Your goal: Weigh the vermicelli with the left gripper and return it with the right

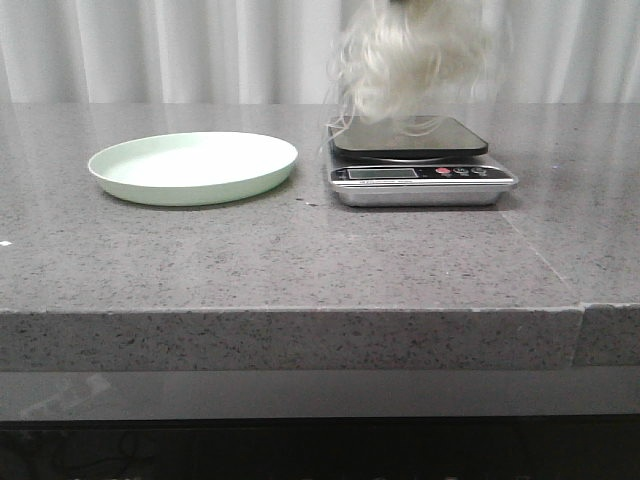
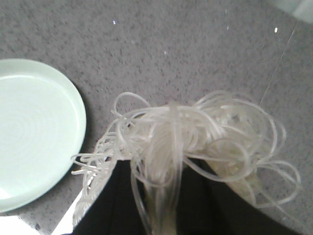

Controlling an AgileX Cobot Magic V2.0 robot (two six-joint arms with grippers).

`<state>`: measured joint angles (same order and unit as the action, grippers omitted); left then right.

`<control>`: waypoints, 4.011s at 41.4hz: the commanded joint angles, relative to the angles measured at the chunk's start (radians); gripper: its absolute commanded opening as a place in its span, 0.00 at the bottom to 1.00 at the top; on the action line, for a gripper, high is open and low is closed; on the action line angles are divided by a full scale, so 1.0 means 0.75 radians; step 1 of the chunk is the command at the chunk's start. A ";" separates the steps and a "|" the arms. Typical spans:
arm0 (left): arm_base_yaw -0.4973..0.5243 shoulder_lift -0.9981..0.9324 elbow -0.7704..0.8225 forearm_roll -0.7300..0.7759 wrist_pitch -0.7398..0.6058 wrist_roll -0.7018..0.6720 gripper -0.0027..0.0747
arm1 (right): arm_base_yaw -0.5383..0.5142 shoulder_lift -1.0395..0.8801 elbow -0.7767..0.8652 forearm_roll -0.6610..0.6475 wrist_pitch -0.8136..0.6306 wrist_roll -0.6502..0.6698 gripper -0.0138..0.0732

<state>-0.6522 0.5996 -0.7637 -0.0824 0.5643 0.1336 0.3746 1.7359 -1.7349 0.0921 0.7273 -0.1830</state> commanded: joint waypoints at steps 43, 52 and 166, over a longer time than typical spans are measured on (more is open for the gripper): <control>-0.007 -0.001 -0.033 -0.019 -0.102 -0.010 0.69 | 0.396 0.293 -0.155 0.099 -0.456 -0.011 0.61; -0.007 -0.001 -0.033 -0.019 -0.102 -0.010 0.69 | 0.387 0.252 -0.159 0.099 -0.385 -0.011 0.75; -0.007 -0.001 -0.033 -0.019 -0.102 -0.010 0.22 | -0.078 -1.627 1.077 0.023 0.285 0.006 0.32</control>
<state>-0.6522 0.5996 -0.7637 -0.0824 0.5643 0.1336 0.3211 0.5085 -0.9072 0.1094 1.0003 -0.1729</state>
